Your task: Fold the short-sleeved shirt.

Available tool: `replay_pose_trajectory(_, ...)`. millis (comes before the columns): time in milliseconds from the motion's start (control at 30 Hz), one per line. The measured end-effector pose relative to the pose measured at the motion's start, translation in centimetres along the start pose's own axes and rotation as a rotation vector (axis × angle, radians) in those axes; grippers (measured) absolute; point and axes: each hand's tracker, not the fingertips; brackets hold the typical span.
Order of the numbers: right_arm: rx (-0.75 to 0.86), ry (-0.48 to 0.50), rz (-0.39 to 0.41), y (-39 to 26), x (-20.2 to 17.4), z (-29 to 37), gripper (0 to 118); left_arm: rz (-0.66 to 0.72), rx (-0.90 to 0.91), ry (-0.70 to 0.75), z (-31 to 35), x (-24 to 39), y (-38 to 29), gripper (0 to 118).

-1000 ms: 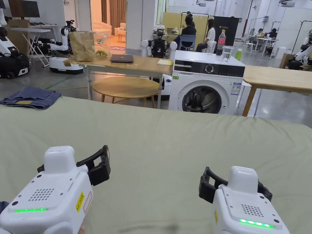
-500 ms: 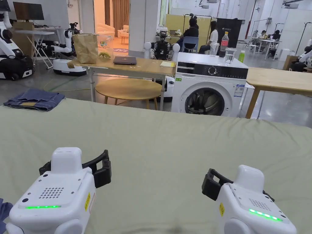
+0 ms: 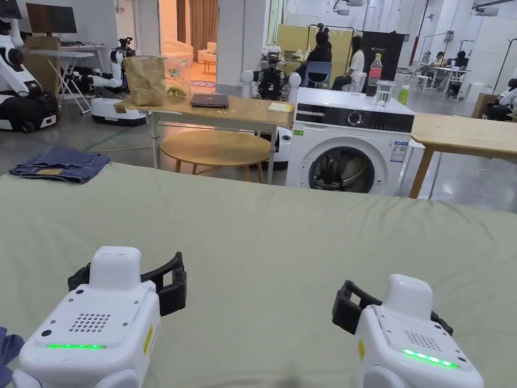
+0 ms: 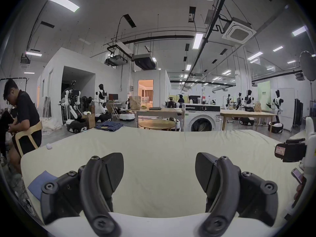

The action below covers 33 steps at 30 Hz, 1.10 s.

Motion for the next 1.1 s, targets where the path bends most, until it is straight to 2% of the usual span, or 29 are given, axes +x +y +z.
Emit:
replay_pose_trajectory(500, -0.017, -0.025, 0.027, -0.5, 0.0, -0.4, 94, 0.01, -0.014, 0.007, -0.1, -0.5, -0.2, 87)
replay_pose_trajectory(767, -0.009, -0.06, 0.078, -0.9, -0.4, -0.4, 95, 0.016, -0.034, 0.012, -0.2, -0.6, -0.7, 87)
replay_pose_trajectory(900, -0.023, -0.033, 0.072, -1.1, -0.2, -0.6, 94, 0.02, -0.04, 0.009, -0.2, -0.5, -0.9, 87)
replay_pose_trajectory(1100, -0.038, -0.042, 0.06, -0.9, 0.0, -0.7, 95, 0.011, -0.048, 0.005, -0.2, -0.4, -1.1, 87)
